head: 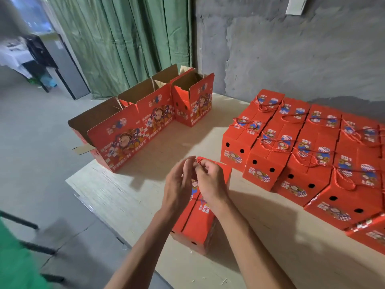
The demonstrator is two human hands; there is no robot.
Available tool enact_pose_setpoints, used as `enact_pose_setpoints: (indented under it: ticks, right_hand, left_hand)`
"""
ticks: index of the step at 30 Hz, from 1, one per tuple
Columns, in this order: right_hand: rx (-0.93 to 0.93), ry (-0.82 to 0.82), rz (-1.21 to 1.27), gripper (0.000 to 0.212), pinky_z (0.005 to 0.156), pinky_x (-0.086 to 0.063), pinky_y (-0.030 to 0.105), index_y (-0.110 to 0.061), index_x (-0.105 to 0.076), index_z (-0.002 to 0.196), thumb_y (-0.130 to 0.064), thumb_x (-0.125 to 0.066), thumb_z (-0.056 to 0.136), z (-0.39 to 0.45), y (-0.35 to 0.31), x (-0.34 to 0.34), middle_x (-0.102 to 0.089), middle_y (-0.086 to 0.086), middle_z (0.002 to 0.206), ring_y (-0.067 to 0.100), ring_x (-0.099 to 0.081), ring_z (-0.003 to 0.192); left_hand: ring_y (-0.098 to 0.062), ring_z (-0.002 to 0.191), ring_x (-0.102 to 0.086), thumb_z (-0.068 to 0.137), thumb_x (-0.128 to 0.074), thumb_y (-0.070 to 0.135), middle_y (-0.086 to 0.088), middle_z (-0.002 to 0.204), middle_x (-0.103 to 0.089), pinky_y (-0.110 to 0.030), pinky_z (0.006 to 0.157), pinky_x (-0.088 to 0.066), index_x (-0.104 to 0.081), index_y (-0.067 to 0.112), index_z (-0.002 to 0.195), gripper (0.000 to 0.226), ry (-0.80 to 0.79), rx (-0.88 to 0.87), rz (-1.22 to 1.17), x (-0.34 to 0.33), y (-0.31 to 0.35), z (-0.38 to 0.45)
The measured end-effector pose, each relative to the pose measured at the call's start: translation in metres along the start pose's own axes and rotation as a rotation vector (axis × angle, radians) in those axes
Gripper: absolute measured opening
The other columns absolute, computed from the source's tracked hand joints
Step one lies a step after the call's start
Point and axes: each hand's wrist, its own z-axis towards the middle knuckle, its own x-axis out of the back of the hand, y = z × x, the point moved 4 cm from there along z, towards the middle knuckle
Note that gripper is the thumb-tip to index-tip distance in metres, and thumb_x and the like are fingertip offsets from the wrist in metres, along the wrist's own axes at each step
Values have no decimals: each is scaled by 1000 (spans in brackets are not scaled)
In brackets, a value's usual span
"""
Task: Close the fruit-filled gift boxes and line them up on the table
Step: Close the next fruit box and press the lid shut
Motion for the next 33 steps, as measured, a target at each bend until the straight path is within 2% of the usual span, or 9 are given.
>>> enact_pose_setpoints:
  ticks: [3,9,12,16,22,25,29,31,33]
  right_hand:
    - [-22,-17,-7,20,71,-54,49,5,-64,88,-7,-52,100,3,-1,-14,-68,26,84,19,-55,72]
    - [-14,23,-96,20,82,-52,41,-6,-67,92,-11,-50,101,38,-5,-40,-72,9,90,18,-63,84]
    - [-7,68,-114,23,74,-49,38,-16,-62,80,-12,-51,101,73,-4,-58,-65,-1,78,12,-57,75]
    - [19,167,-84,26,54,-41,31,-3,-56,70,-4,-54,96,137,-6,-83,-57,2,60,11,-48,56]
    - [-4,361,-96,21,44,-37,24,4,-58,75,-3,-55,95,220,6,-103,-51,-5,51,7,-44,44]
    - [12,446,-78,24,49,-38,28,3,-60,74,-6,-59,97,256,3,-102,-55,1,57,10,-45,52]
    - [-28,510,29,32,46,-42,19,-4,-62,68,-14,-64,98,299,-5,-89,-61,-9,55,4,-55,49]
    - [-46,501,54,29,51,-44,14,5,-64,74,-11,-64,98,320,-7,-83,-64,-7,57,3,-58,51]
    - [-55,476,48,28,56,-46,18,7,-65,77,-11,-62,98,341,-10,-80,-66,-4,60,8,-59,54]
  left_hand:
    - [-2,114,-66,108,-44,32,17,118,-72,-21,94,-52,-68,26,128,32,2,-26,-50,3,-8,4]
    - [-10,113,-64,108,-43,27,10,115,-68,-28,97,-50,-68,22,125,30,13,-35,-119,6,-29,49]
    - [-13,114,-64,110,-44,20,6,116,-68,-30,98,-51,-68,22,123,28,-42,-11,-183,6,-43,91]
    - [-17,119,-63,110,-43,23,6,120,-67,-31,98,-52,-70,21,124,30,-140,-25,-269,12,-71,159]
    - [-12,129,-57,111,-42,26,5,129,-66,-29,107,-46,-66,16,134,34,-346,-53,-294,-2,-103,251]
    - [-10,135,-52,111,-42,27,11,140,-60,-27,112,-43,-53,25,148,39,-405,-60,-316,-19,-111,286]
    - [-3,132,-54,109,-43,39,13,143,-56,-11,92,-48,-20,44,160,56,-499,-24,-339,-43,-119,317]
    - [2,134,-51,106,-41,48,24,143,-52,-17,98,-47,-10,38,162,64,-520,-10,-294,-52,-126,328]
    - [3,139,-45,105,-43,50,28,147,-49,-28,111,-42,-9,34,163,69,-537,-17,-270,-57,-132,338]
